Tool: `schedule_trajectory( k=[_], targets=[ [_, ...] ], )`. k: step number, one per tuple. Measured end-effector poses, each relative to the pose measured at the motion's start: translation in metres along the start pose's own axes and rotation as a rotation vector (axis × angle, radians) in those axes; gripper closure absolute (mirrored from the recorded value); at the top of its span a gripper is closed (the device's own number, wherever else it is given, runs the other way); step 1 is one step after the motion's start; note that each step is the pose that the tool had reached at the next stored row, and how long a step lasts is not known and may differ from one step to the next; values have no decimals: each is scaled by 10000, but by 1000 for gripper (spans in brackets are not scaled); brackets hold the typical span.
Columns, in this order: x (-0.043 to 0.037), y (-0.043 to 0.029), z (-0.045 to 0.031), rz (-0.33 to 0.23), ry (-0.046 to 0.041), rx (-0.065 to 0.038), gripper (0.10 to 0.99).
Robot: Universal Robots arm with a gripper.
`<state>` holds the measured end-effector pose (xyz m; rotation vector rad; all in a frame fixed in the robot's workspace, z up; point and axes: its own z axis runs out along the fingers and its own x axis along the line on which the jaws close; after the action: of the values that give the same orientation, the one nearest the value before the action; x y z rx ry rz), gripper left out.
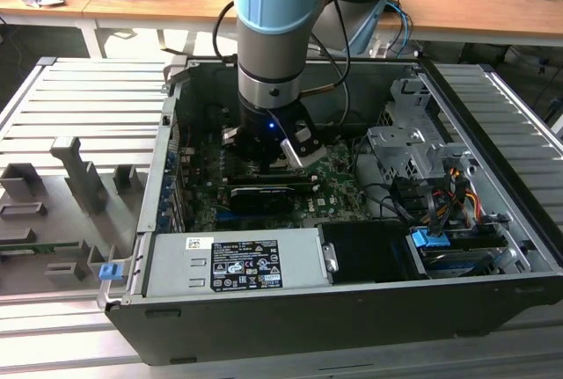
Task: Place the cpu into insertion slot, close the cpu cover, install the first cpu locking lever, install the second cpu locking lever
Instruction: 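Install the second cpu locking lever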
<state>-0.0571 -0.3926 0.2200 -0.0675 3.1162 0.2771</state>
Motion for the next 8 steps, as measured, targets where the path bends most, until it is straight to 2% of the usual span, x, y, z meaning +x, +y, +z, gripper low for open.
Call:
schedule_trajectory(
  k=[3,4,5,6,8],
  targets=[
    [7,-9,48,-2,-1,-43,980],
    [11,-11,55,2,-1,-90,980],
    [11,-12,57,2,-8,-190,980],
    [12,-16,56,3,-14,-340,980],
    [15,-22,56,4,-20,-485,980]
  ],
)
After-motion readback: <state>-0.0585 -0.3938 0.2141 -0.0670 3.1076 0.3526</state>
